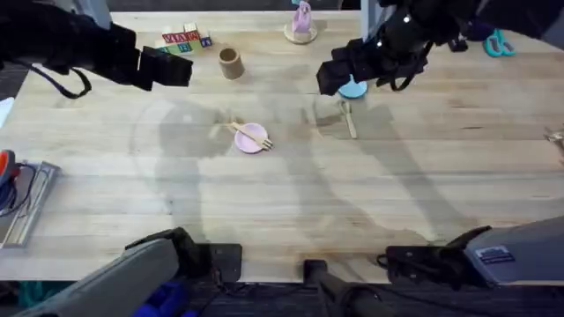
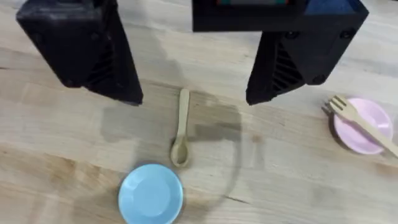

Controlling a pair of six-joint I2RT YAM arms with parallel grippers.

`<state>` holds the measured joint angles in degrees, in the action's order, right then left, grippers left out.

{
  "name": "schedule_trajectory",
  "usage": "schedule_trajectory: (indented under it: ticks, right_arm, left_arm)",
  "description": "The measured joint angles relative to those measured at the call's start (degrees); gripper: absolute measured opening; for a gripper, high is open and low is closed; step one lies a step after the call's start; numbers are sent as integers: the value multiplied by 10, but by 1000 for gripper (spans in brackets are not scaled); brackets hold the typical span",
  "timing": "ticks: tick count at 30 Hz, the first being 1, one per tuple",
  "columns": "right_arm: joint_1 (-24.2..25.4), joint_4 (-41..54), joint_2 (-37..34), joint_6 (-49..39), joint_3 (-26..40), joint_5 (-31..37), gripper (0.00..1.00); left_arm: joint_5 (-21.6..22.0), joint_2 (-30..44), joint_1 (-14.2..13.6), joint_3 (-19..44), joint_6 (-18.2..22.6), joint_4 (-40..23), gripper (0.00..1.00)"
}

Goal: Pick up a utensil and set it on the pink plate, then put the other utensil in the container.

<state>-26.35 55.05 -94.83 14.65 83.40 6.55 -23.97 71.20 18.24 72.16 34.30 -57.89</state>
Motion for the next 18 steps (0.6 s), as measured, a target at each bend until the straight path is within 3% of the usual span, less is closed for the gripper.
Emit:
schedule_trajectory:
  ticks: [18]
  right_arm:
    - [0, -59, -100, 116, -53, 50, 996]
  left_arm:
    - [0, 0, 0, 0, 0, 0, 992]
